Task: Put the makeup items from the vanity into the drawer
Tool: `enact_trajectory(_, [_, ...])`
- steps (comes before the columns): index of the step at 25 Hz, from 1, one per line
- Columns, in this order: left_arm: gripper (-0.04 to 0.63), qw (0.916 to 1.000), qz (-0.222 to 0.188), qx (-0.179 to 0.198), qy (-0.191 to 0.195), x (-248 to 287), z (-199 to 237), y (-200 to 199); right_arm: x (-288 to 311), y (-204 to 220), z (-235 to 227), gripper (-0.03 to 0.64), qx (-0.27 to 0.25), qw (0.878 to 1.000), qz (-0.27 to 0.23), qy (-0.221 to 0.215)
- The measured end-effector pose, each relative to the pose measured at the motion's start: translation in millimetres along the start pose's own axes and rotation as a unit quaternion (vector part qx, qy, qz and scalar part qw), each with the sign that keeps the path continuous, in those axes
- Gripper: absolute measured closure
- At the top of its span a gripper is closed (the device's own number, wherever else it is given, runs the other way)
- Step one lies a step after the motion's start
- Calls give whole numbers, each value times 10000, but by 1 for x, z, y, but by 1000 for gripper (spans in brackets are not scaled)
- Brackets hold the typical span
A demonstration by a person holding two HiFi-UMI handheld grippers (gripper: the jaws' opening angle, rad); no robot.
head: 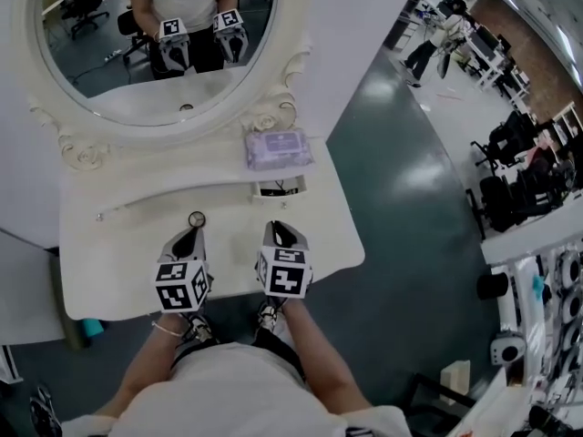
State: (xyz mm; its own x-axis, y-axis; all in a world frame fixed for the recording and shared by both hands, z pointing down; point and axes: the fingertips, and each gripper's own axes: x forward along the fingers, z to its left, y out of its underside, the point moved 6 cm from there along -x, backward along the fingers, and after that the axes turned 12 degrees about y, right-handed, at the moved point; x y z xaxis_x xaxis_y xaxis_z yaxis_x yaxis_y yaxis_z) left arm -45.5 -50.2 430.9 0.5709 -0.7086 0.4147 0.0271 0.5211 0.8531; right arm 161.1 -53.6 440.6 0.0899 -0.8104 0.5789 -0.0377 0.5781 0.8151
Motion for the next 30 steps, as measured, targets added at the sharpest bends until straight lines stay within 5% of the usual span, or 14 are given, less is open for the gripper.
enact_trajectory(13, [592,9997,-23,241,-60,-2,1,-2,-2,9,1,587,26,9999,133,13])
enact_trajectory(20, [592,10000,-22,-78,-37,-1,4,2,-2,9,1,586,76,9999,80,-130])
enact_trajectory(30, [592,9982,57,-266,-526,-24,41,17,17,21,48,584,-136,9965,323,-754])
